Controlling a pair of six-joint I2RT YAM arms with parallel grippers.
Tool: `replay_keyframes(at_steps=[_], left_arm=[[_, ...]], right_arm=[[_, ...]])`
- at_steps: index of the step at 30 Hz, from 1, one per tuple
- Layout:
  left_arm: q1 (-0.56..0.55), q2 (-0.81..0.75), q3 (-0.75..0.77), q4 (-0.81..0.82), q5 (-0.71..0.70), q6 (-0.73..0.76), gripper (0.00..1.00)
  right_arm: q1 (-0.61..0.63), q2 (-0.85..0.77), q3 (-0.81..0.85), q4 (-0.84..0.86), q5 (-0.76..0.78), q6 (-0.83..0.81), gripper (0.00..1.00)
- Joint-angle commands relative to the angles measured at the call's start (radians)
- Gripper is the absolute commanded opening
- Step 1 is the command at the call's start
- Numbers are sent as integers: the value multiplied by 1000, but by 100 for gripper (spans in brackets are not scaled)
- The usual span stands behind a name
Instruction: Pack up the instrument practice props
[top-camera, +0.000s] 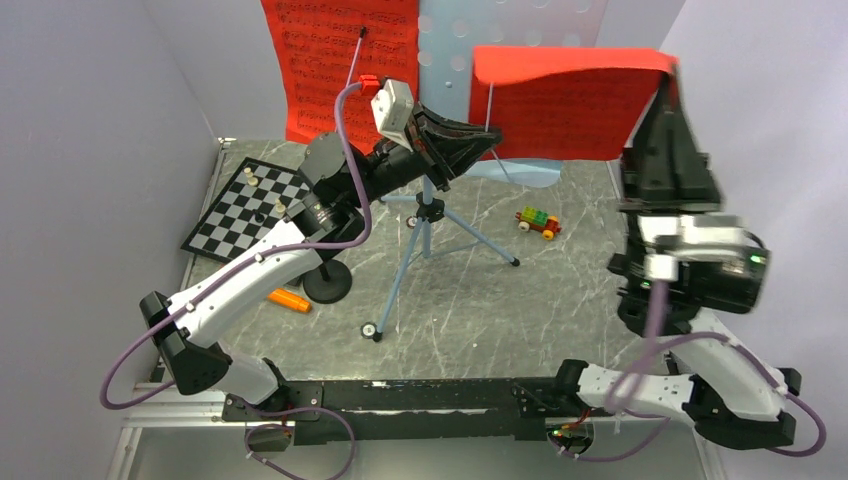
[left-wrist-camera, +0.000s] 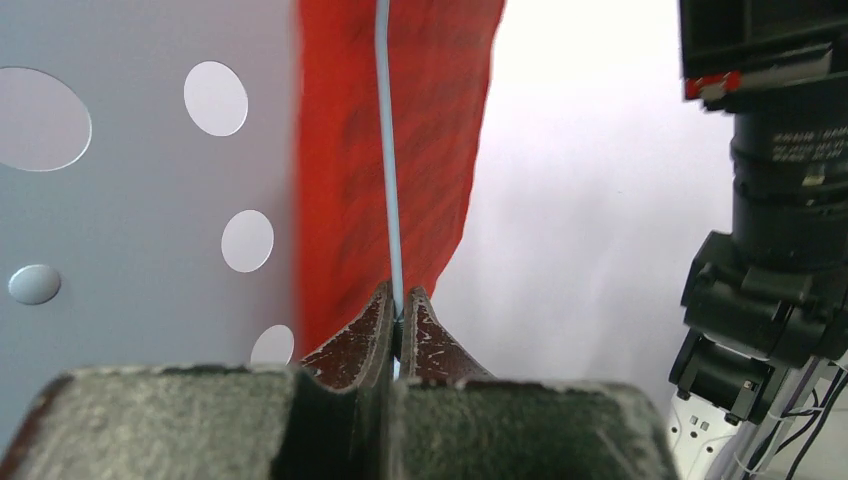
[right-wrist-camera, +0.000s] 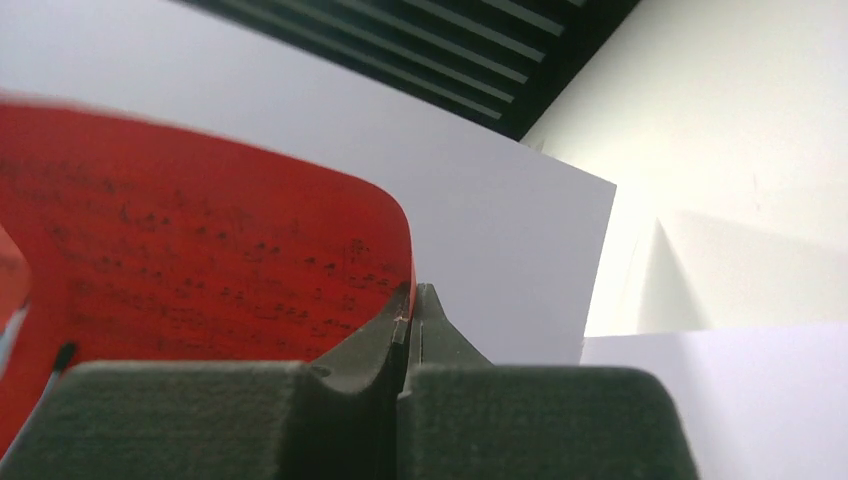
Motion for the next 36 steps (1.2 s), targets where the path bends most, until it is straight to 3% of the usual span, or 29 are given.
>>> replay_keyframes(at_steps=[1,8,14,20,24,28,36], left_arm=[[-3,-44,-12,36,-9,28,0],[-3,-49,-34,39,-22,27,0],[-3,-44,-45,40,-41,25,2],[-4,-55,-69,43,-55,17,51],[-4,-79,-89,42,-61,14,71],[-6,-111,-118,50,-43,-5,81],[-54,-259,-285,26,-36,11,88]], right_arm=[[5,-80,70,-53,-8,275,0],[5,-121,179,-301,-113,523,0],[5,-121,292,-549,-244,627,0],[5,-141,273,-604,-257,642,0],[4,-180,245,-675,-276,671,0],[5,-219,235,-817,-289,721,0],[-2,-298,73,-987,-305,802,0]])
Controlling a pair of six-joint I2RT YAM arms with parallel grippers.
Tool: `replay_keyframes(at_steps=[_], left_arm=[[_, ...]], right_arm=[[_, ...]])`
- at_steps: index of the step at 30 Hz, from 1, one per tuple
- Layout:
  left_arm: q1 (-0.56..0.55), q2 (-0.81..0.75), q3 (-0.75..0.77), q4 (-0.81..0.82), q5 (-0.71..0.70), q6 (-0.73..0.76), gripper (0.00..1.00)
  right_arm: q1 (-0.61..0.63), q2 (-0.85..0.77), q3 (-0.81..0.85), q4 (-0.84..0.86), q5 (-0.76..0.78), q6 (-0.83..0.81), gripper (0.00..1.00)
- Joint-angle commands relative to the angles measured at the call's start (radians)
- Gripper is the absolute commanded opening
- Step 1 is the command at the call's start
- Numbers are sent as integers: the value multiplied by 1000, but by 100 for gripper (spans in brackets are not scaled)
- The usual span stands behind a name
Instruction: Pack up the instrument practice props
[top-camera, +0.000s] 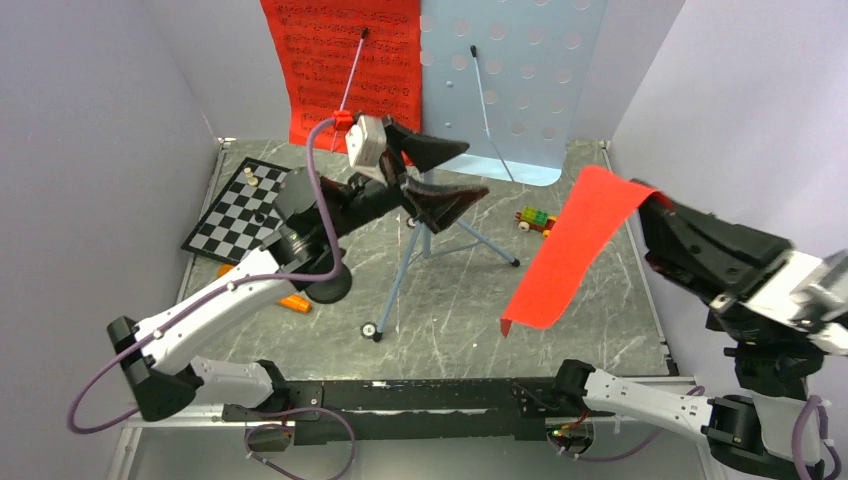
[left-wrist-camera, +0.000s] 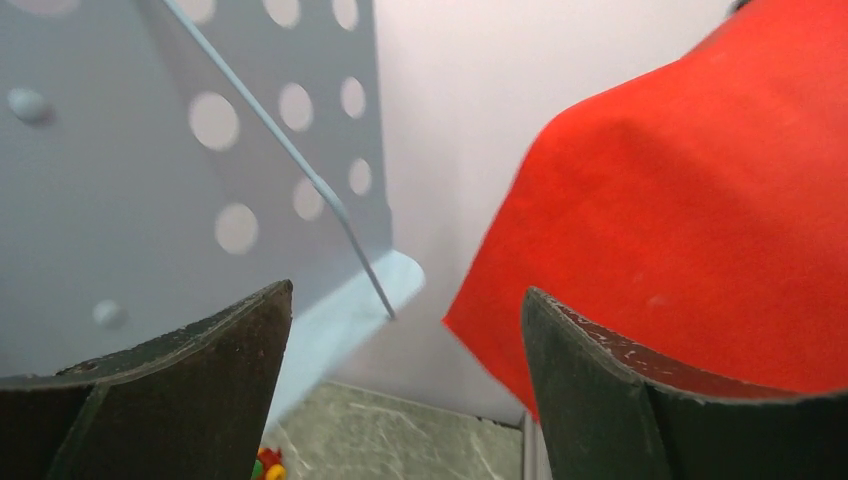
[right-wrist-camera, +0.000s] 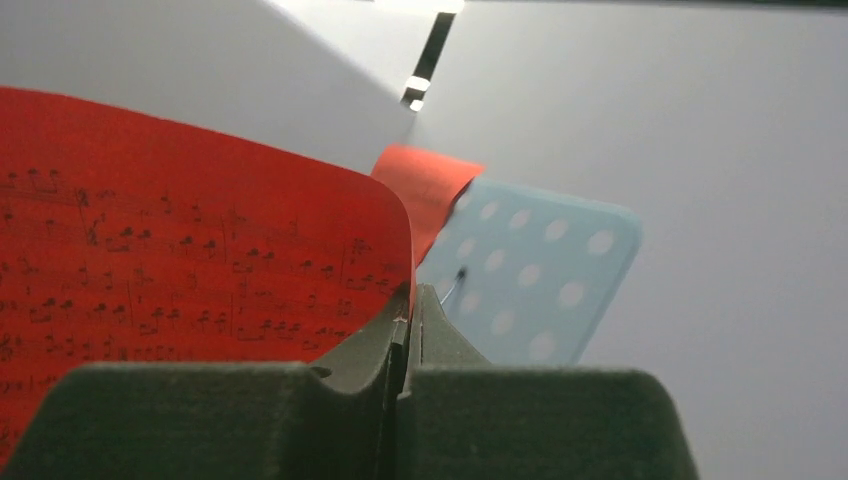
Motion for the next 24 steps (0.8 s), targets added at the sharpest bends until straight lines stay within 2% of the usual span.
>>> replay_keyframes(at_steps=[1,4,10,13,20,24], left_arm=[[-38,-127,-113,0,-4,10,89],[-46,-227,-231,-8,-47,8,89],[-51,-439,-479,-32,-151,-26,89],[-52,-537,-594,-51,-221,-50,89],[-52,-712,-750,-130,-321,-76,89],[-52,-783,-818,-173,-350,-107,88]], right_arm=[[-4,-14,-96,-174,-13,67,0],[-4,-26,-179,-232,3,103,0],[-4,-101,-460,-164,51,236,0],[-4,-108,-552,-148,138,326,0],[-4,-86,-664,-185,590,599,0],[-4,-129,-754,-177,800,702,0]])
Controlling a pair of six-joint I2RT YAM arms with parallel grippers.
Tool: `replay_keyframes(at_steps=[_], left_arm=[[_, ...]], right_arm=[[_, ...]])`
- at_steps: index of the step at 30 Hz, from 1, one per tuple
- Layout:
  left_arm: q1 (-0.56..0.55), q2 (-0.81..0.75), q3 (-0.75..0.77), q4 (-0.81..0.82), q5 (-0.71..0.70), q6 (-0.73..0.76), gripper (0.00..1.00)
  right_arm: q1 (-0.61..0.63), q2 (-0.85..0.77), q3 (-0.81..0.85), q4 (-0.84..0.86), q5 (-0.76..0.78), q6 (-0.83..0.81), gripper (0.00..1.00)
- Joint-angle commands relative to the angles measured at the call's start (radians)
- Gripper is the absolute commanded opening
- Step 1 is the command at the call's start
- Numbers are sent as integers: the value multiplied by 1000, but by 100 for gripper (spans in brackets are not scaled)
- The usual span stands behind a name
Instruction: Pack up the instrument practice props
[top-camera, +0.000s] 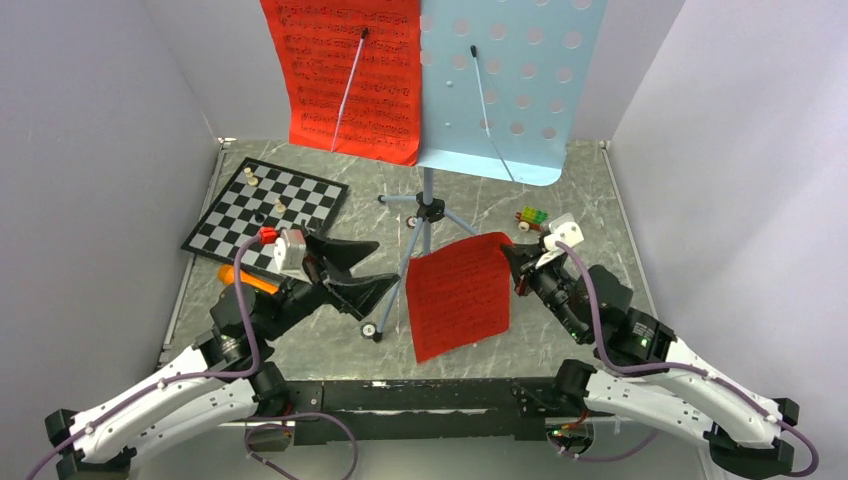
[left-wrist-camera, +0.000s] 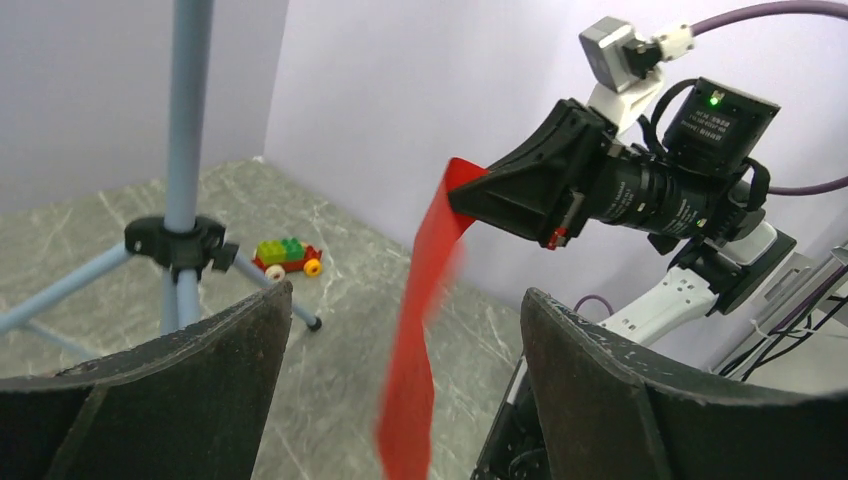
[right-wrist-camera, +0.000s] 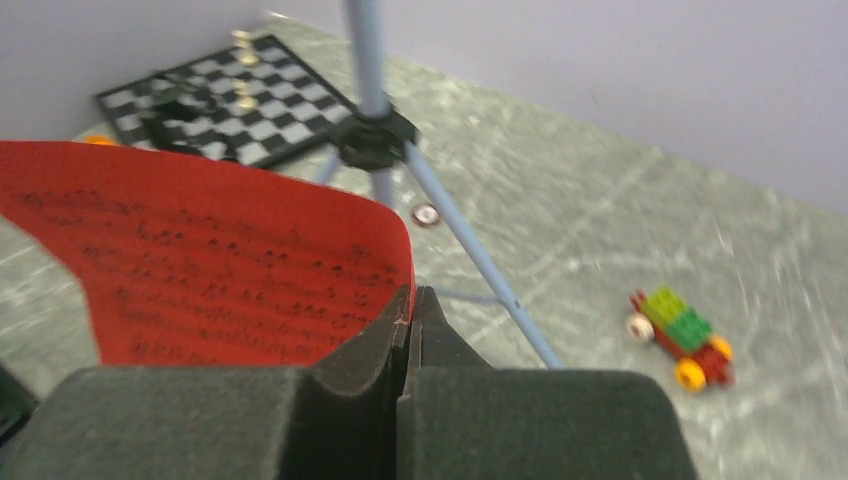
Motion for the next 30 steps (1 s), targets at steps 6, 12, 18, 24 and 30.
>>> replay_keyframes(at_steps=[6,12,18,24,30], left_arm=[[-3,-143,-125,-43,-111,-77,88],[-3,-164,-131,-87,-123,-75,88],[-3,-132,-123,-76,-114,-75,88],[-3,-101,-119,-54,-90,-87,88],[-3,-115,-121,-60,-88,-81,88]], right_arm=[[-1,-137,-121,-41,433,343,0],[-1,-206,-74,-98,597,421,0],[-1,-73,11,-24,773,336,0],[-135,80,60,191,733,148,0],[-518,283,215,8,323,348,0]])
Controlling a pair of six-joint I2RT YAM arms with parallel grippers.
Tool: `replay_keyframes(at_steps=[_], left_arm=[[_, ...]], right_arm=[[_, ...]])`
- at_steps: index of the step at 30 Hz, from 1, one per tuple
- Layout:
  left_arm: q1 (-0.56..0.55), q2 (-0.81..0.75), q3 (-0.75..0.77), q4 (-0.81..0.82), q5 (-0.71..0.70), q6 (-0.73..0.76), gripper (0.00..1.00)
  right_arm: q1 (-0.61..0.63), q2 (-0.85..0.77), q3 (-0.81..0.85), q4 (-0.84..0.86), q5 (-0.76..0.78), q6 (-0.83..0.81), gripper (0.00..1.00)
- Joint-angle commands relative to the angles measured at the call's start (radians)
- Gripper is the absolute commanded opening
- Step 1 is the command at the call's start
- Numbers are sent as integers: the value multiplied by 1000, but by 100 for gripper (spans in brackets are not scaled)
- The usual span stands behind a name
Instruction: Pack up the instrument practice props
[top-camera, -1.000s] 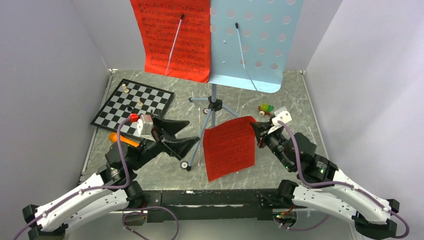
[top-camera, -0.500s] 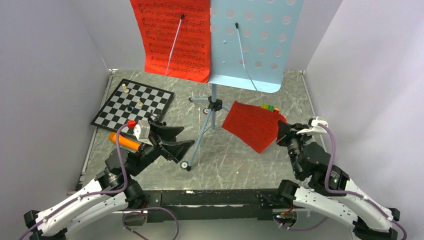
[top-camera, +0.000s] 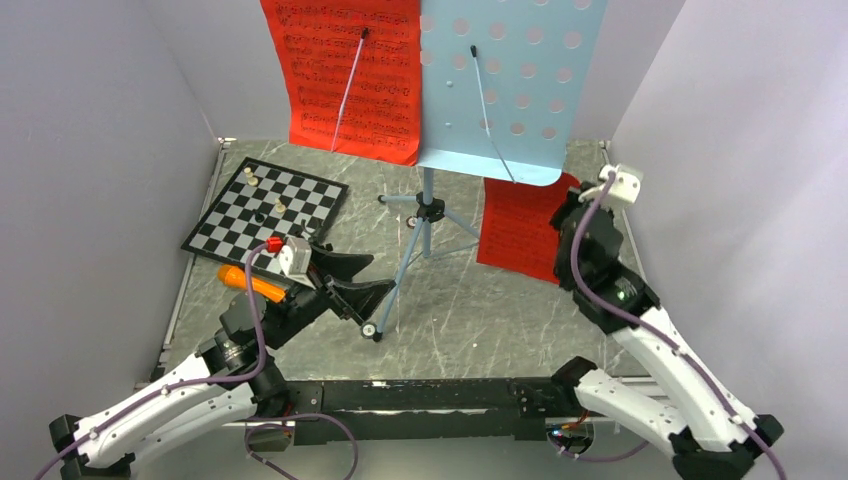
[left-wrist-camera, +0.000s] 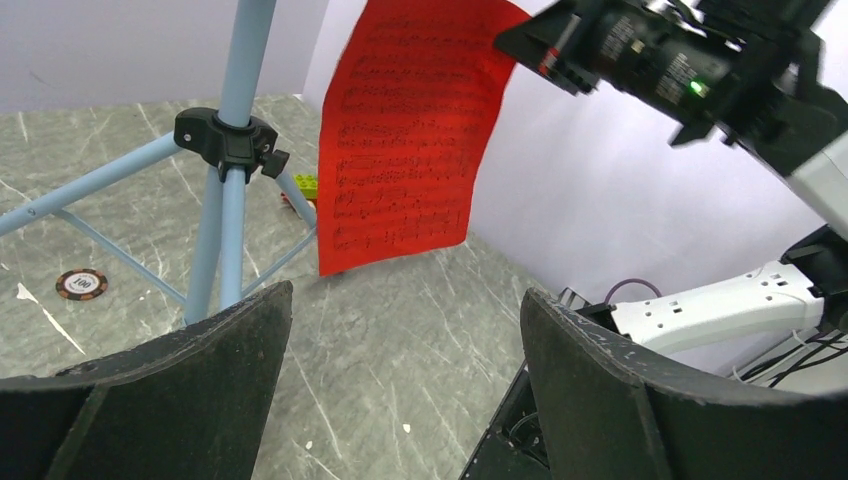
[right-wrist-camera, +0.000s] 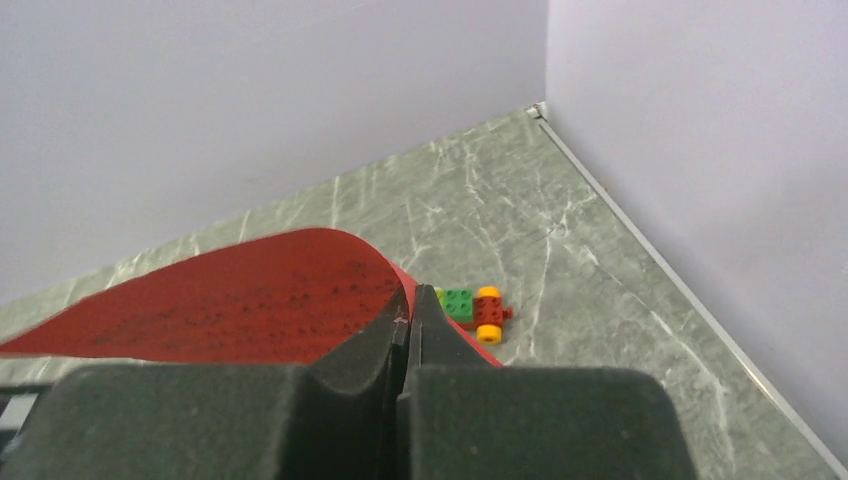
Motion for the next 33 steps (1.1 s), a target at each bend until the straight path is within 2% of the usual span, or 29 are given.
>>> replay_keyframes(at_steps=[1,6,10,12,16,19,24,28,33], left_arm=[[-3,-18,14,22,13,-4,88],[-3,-52,1,6,-7,15,88],[-3,-55,-15,13,-19,28,89],[-3,-52,-28,36,-16,29,89],[-4,-53,-53,56,-21,39,89],[-3,-56,-48,36,-36,64,89],[-3,-53,-44,34,-57,95,90],[-3,-28,-40,36,-68,113,91],[-3,4,-39,46,-69,112,91]], right_arm=[[-218,92,113,-54,-299,109,0],[-445,138,130,-26,-511,207,0],[-701,257,176,-35,-716,284,0],[-776,315,193,-10,-782,323,0],[-804,393,189,180,-901,392,0],[-804,477,255,314,-1017,434,0],[-804,587,344,520,-1165,598,0],[-802,746,436,555,-1233,718,0],[-801,928,419,579,-1265,809,0]])
